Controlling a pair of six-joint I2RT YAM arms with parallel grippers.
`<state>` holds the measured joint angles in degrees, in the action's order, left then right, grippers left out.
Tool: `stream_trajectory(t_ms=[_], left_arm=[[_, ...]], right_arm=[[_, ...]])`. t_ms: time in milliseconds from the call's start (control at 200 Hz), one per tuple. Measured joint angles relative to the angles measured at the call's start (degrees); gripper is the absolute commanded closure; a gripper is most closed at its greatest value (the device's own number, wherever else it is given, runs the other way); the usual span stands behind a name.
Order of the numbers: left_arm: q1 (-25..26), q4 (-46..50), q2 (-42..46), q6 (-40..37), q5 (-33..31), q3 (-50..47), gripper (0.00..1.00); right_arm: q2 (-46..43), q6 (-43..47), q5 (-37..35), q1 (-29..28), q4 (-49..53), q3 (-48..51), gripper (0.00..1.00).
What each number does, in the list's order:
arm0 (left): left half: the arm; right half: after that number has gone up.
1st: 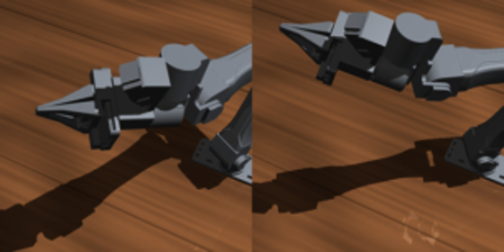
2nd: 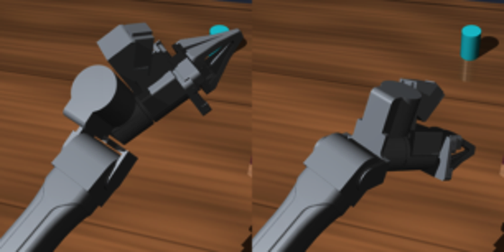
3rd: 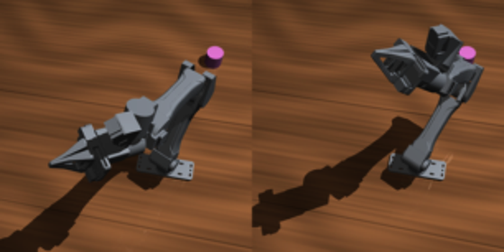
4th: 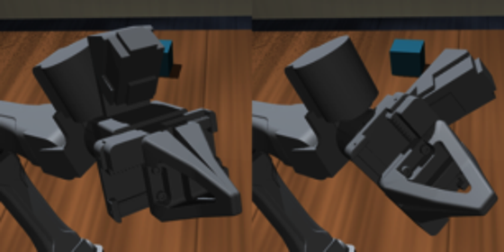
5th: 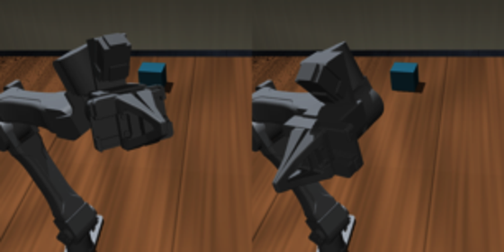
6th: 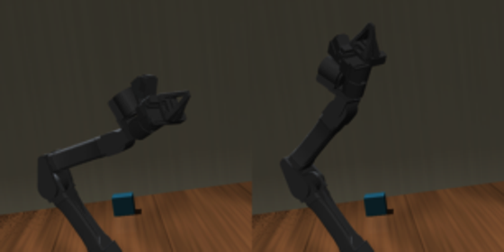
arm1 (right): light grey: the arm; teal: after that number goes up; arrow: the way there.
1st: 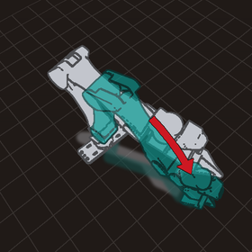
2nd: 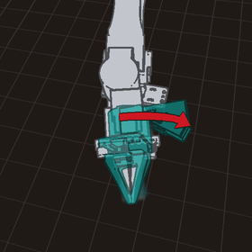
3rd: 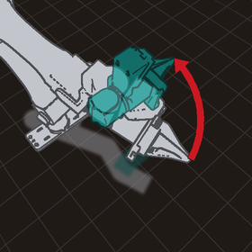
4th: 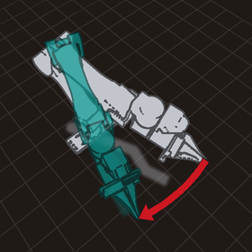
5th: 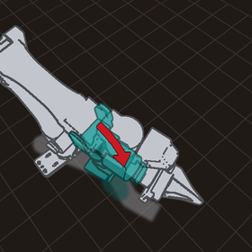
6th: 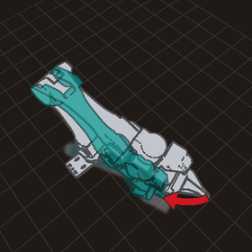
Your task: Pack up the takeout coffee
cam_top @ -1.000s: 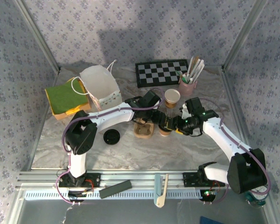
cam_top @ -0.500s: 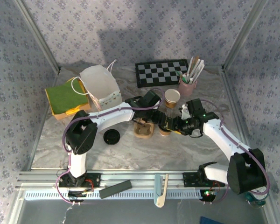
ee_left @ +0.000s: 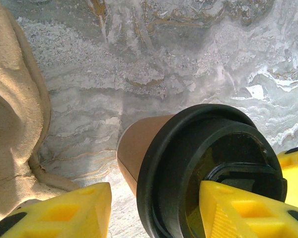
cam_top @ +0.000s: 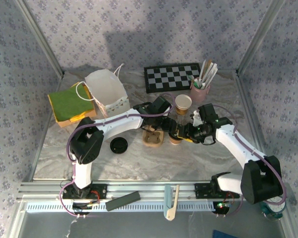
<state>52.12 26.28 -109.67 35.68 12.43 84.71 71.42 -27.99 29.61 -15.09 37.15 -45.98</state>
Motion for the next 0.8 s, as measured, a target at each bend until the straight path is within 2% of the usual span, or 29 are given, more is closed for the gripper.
stream_trajectory(t_ms=[365, 805], left_arm=[[0.07, 0.04, -0.17, -0.02, 0.0, 0.33, 0.5], [0.11, 0.48, -0.33, -0.04, 0.0, 0.66, 0.5]], right_arm=[[1.49, 0.0, -0.07, 6.03, 2.49, -4.83, 0.51], [5.09, 0.66, -0.24, 6.43, 2.08, -4.85, 0.58]])
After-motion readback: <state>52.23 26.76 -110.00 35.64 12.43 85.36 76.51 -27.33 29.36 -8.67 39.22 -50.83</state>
